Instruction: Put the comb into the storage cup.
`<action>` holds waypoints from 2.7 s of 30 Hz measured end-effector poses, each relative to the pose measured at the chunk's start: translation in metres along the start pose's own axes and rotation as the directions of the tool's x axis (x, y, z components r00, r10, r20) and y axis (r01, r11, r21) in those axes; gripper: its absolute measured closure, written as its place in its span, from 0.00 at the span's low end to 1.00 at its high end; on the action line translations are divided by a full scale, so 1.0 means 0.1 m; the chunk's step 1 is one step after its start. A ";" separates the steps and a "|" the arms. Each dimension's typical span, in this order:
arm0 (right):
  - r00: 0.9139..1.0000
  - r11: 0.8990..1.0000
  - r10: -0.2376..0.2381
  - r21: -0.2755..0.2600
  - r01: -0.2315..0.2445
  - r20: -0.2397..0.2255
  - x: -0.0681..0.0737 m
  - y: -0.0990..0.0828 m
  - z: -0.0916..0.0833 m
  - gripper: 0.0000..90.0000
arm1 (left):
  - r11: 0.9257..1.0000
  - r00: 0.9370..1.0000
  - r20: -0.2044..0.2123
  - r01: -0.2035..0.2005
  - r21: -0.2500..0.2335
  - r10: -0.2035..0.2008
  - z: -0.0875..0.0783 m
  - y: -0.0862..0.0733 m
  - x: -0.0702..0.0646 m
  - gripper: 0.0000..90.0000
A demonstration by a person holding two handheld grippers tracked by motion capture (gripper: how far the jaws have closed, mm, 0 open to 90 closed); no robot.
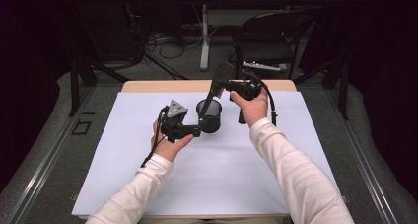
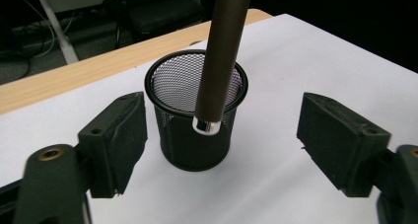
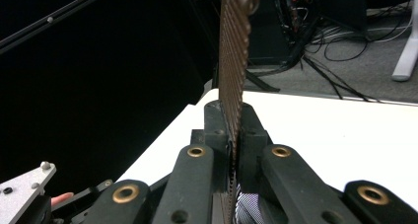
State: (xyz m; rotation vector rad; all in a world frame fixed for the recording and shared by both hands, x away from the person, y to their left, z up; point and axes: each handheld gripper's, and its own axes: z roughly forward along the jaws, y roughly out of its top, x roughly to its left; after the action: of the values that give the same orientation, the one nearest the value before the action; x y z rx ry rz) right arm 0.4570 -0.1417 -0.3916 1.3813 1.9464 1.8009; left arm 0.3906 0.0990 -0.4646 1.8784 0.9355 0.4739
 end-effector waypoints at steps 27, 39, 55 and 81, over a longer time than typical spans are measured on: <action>0.996 0.997 0.013 -0.076 -0.006 0.088 -0.16 0.05 -0.03 0.96 | 0.999 0.999 0.034 0.033 0.036 -0.034 -0.04 -0.03 0.07 0.03; 0.992 0.998 0.004 -0.066 0.004 0.123 -0.22 0.01 0.04 0.97 | 0.999 0.998 0.037 0.040 0.033 -0.041 -0.06 -0.03 0.06 0.03; 0.989 0.999 -0.012 -0.050 0.020 0.150 -0.21 -0.11 0.19 0.96 | 0.997 0.996 0.049 0.067 0.027 -0.068 -0.08 -0.02 0.09 0.01; 0.987 0.999 -0.010 -0.029 0.015 0.159 -0.24 -0.27 0.35 0.96 | 0.997 0.997 0.028 0.075 0.034 -0.076 -0.10 -0.03 0.15 0.01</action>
State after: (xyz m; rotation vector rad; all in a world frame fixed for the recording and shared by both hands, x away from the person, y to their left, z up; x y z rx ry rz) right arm 0.4793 -0.1298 -0.4348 1.4513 1.8358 1.6523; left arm 0.3920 0.1171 -0.4635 1.8672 0.9961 0.3866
